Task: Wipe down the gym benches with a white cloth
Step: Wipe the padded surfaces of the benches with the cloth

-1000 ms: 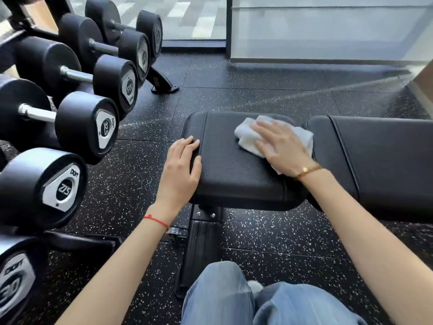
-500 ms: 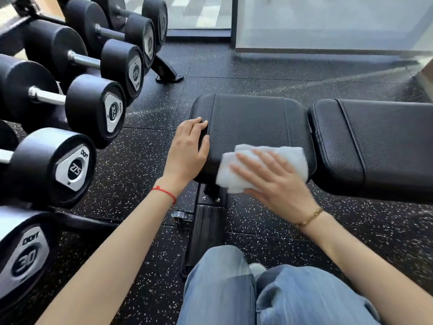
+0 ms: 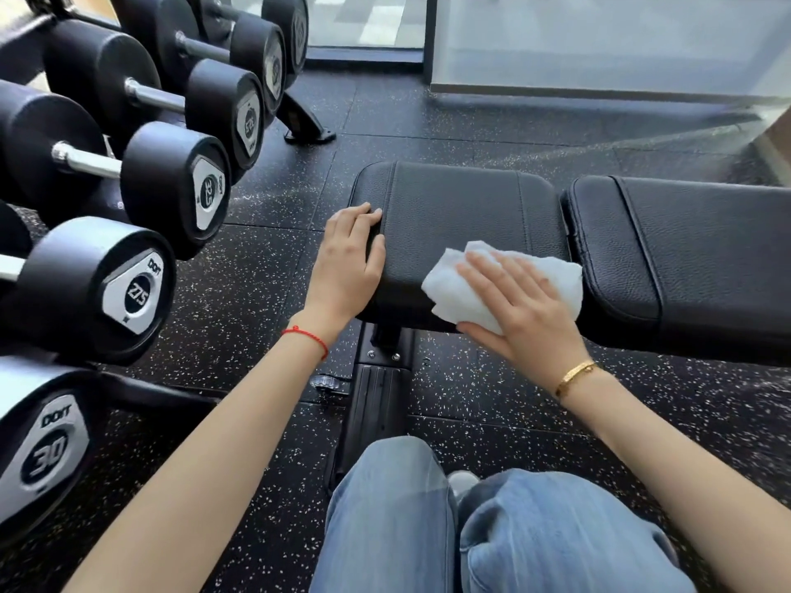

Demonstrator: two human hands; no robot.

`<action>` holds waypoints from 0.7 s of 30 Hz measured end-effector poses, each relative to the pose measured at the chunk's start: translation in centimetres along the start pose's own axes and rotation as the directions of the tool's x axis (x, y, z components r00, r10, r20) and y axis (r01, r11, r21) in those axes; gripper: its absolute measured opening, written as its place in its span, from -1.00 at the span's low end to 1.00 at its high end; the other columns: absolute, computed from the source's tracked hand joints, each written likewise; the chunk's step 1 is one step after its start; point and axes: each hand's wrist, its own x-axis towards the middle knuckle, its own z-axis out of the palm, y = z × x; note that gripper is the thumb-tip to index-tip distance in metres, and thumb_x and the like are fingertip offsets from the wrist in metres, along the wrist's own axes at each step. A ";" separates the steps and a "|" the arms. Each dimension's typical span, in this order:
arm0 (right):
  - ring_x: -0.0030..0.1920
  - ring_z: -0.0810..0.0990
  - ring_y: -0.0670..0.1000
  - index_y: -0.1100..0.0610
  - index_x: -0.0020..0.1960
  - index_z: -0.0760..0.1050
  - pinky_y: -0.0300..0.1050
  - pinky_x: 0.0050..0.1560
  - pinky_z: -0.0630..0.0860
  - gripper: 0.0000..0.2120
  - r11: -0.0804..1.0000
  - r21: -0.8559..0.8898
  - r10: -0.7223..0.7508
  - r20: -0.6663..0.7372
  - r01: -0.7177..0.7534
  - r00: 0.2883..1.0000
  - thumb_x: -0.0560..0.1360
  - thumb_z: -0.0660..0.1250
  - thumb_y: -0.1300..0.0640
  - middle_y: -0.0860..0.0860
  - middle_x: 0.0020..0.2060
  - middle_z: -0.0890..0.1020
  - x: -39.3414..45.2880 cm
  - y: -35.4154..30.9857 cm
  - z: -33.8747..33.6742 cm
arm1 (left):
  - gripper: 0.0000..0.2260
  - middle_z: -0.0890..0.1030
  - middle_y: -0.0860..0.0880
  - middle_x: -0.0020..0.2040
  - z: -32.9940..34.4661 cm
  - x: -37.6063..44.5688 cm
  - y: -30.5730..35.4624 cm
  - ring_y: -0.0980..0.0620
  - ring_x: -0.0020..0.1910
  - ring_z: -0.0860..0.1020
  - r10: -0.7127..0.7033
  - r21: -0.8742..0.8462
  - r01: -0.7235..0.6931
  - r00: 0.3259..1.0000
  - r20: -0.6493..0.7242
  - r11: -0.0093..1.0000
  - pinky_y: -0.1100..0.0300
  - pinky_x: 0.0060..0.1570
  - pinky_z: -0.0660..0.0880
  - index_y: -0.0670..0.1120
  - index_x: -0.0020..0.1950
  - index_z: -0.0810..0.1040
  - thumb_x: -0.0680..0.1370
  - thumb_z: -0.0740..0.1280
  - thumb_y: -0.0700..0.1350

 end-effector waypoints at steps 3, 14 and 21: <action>0.46 0.36 0.16 0.15 0.51 0.30 0.13 0.47 0.26 -0.40 1.000 0.003 -0.013 0.052 0.013 0.999 0.60 0.19 -0.19 0.09 0.48 0.37 2.2 -2.4 0.5 | -0.67 0.42 -0.14 0.39 0.1 0.0 0.1 -0.10 0.44 0.30 -0.004 0.003 0.004 1.000 -0.004 1.000 0.11 0.47 0.19 -0.22 0.38 0.45 0.63 0.19 -0.15; 0.44 0.37 0.20 0.08 0.55 0.22 0.17 0.46 0.23 -0.35 0.987 -0.157 -0.011 0.065 0.021 0.998 0.58 0.13 -0.25 0.07 0.51 0.32 -0.6 -0.9 0.9 | -0.66 0.42 -0.14 0.40 0.1 0.0 0.2 -0.09 0.45 0.28 -0.008 -0.006 0.008 1.000 -0.007 1.000 0.12 0.49 0.16 -0.22 0.39 0.44 0.64 0.19 -0.15; 0.43 0.40 0.15 0.09 0.51 0.31 0.13 0.44 0.32 -0.45 1.000 0.017 0.014 0.107 -0.016 0.994 0.64 0.06 -0.18 0.05 0.49 0.37 1.0 -1.9 -0.1 | -0.65 0.41 -0.15 0.40 -0.2 0.1 0.1 -0.11 0.45 0.28 0.008 0.031 -0.009 1.000 0.028 0.999 0.08 0.50 0.17 -0.22 0.40 0.43 0.64 0.19 -0.14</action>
